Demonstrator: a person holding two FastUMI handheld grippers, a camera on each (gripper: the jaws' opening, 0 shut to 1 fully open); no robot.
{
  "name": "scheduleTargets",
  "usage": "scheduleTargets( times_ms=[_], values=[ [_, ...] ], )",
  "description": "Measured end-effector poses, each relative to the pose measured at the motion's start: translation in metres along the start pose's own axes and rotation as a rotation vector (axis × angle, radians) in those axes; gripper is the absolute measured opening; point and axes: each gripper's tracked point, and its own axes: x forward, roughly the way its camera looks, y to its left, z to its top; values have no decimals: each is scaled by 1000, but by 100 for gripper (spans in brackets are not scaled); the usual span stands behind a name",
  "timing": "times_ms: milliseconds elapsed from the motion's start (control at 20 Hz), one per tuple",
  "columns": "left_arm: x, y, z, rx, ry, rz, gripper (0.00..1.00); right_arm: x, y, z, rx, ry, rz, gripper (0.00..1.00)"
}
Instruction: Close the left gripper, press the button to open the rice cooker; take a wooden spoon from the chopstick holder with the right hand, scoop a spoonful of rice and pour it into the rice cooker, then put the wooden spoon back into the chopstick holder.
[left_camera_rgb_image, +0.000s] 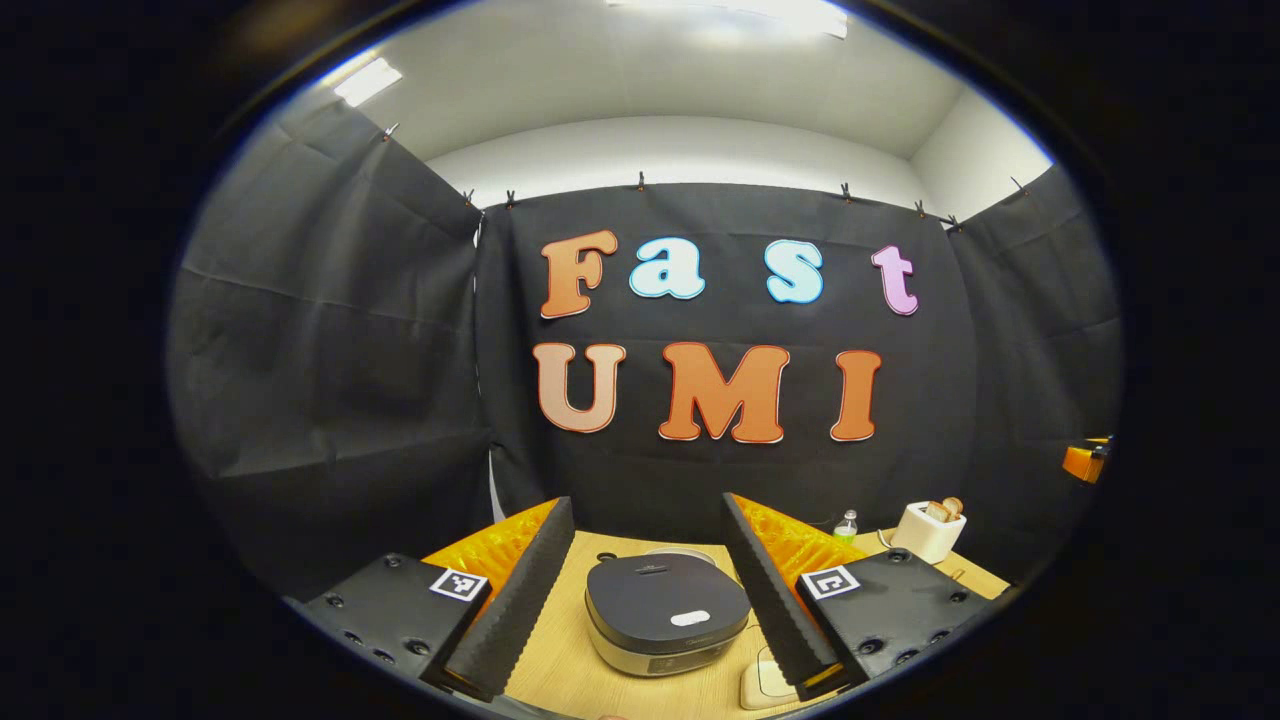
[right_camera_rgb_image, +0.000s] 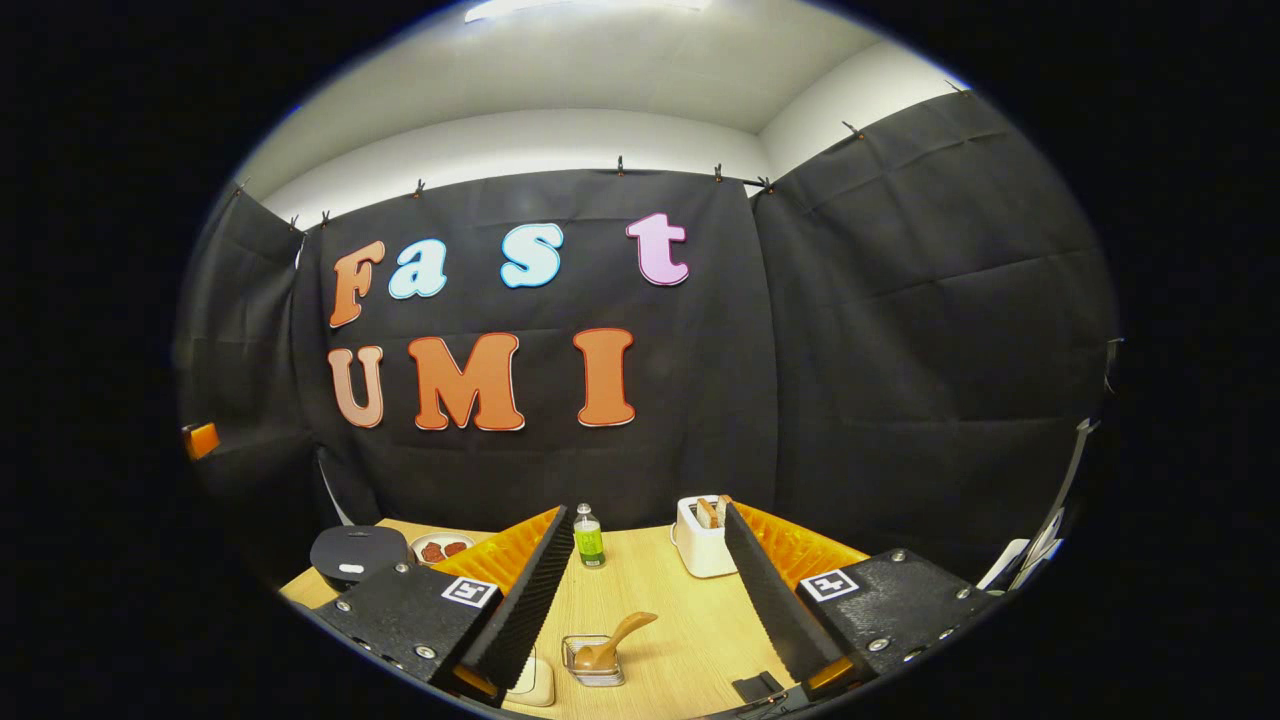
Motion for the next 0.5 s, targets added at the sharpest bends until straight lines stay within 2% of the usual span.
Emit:
scheduleTargets(
  times_ms=[100,150,300,400,500],
  values=[
    [0,0,0,8,-5,6,100,0,0,0,0,1,-2,94],
    [1,-2,0,10,-5,7,96,2,1,0,1,1,-2,94],
    [-1,0,0,13,-7,12,100,4,2,1,2,-1,-4,94],
    [-1,0,1,21,-10,16,95,4,2,2,0,-3,-6,94],
    [0,0,1,28,-15,22,95,5,2,2,0,-3,-6,94]
  ],
)
